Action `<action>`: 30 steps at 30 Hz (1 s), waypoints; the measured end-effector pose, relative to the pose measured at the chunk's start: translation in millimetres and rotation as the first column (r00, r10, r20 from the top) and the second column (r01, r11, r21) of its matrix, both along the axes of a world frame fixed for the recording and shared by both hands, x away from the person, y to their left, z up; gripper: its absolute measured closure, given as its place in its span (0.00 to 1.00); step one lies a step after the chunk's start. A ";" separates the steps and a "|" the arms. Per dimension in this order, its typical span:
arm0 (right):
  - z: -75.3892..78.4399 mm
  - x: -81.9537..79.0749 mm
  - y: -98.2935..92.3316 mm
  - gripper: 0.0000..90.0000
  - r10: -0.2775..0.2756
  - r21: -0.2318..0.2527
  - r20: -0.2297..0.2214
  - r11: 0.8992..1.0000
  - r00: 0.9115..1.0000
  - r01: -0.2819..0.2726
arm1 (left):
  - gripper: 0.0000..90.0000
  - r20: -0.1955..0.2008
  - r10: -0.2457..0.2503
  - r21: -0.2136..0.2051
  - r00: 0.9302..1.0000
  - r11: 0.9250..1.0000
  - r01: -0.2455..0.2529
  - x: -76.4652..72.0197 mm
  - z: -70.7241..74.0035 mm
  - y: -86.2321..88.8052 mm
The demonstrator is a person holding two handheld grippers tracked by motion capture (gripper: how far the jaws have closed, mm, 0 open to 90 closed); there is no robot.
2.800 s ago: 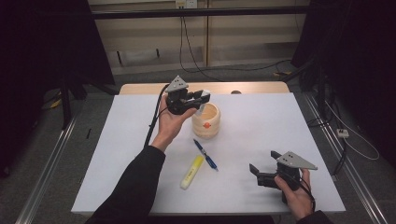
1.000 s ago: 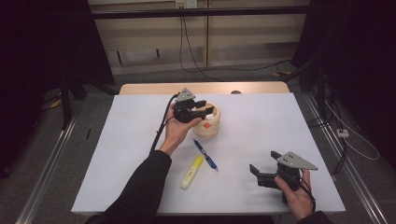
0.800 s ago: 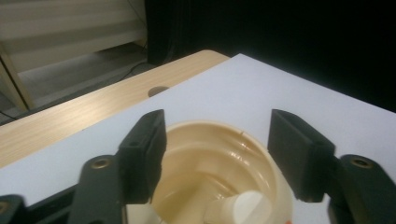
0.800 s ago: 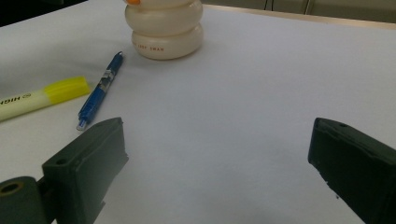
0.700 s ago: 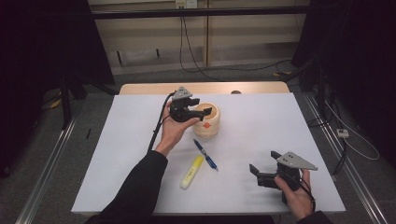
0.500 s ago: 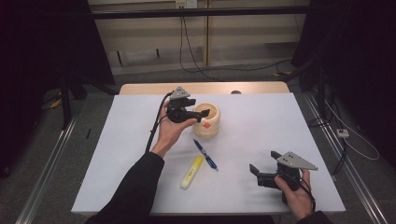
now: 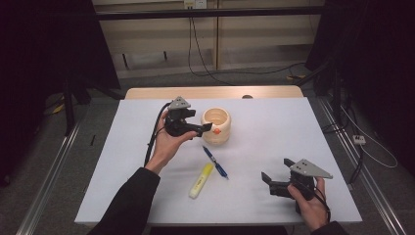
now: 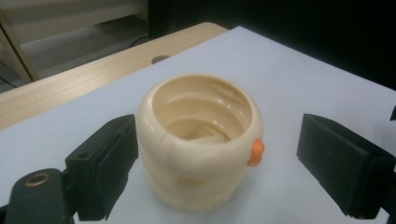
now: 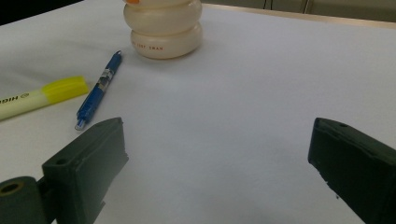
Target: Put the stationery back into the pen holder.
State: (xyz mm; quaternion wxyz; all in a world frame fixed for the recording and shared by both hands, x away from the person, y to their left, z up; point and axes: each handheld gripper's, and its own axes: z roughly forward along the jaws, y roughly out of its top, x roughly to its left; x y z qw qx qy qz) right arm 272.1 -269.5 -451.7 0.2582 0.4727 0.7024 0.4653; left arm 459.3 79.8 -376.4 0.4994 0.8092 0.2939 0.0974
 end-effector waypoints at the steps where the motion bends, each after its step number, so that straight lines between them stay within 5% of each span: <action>1: 0.0 0.0 0.2 0.05 -0.001 0.001 0.000 1.000 1.000 0.001 | 0.14 0.000 0.000 0.009 1.000 1.000 0.000 -1.4 0.0 1.4; 19: 0.1 -0.2 0.0 0.05 -0.004 -0.004 0.002 1.000 1.000 0.004 | 0.18 -0.040 -0.014 0.071 0.999 0.997 0.017 -39.5 -12.5 18.6; 30: 0.3 -0.5 -0.1 0.05 -0.001 -0.004 0.005 1.000 1.000 0.001 | 0.21 -0.058 -0.006 0.059 0.998 0.998 0.010 -63.2 -19.5 31.7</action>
